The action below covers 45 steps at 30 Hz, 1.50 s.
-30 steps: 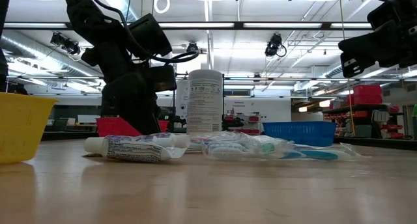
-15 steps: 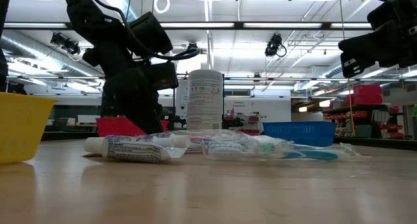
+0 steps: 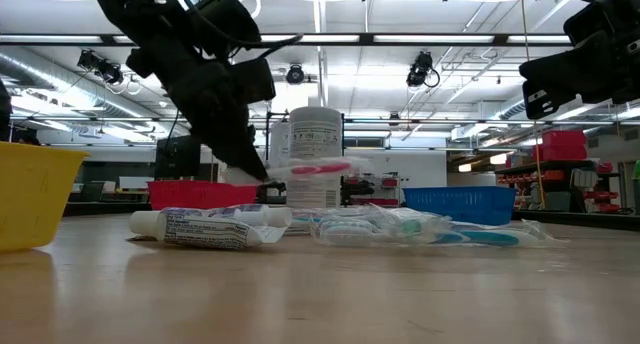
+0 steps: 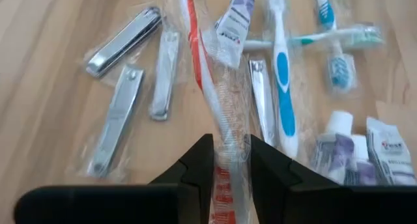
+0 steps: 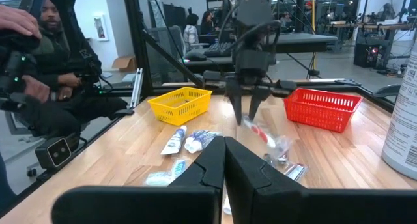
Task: Pick & Place Travel size toiletries
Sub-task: Put the orange toothbrush into the orange basket
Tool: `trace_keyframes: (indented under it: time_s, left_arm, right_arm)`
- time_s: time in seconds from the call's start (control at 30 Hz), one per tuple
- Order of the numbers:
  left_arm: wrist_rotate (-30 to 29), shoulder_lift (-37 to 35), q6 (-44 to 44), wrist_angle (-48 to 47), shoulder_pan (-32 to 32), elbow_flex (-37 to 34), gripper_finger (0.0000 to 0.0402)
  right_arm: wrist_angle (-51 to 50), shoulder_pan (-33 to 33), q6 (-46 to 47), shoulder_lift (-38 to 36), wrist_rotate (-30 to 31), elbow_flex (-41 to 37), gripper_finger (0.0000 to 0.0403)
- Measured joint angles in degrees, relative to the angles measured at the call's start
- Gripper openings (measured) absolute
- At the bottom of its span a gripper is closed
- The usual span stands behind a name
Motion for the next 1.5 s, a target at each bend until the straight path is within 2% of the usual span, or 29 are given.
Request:
trace_keyframes:
  time_s: [0.73,1.5]
  left_arm:
    - [-4.5,-13.3,2.1,-6.8,-6.9,0.0,0.0080]
    - [-6.1,-16.9,4.4,-7.7,-7.5,0.0,0.0078]
  right_arm:
    - [0.0,0.0,0.0,0.0,0.0,0.0,0.0013]
    - [0.0,0.0,0.0,0.0,0.0,0.0,0.0013]
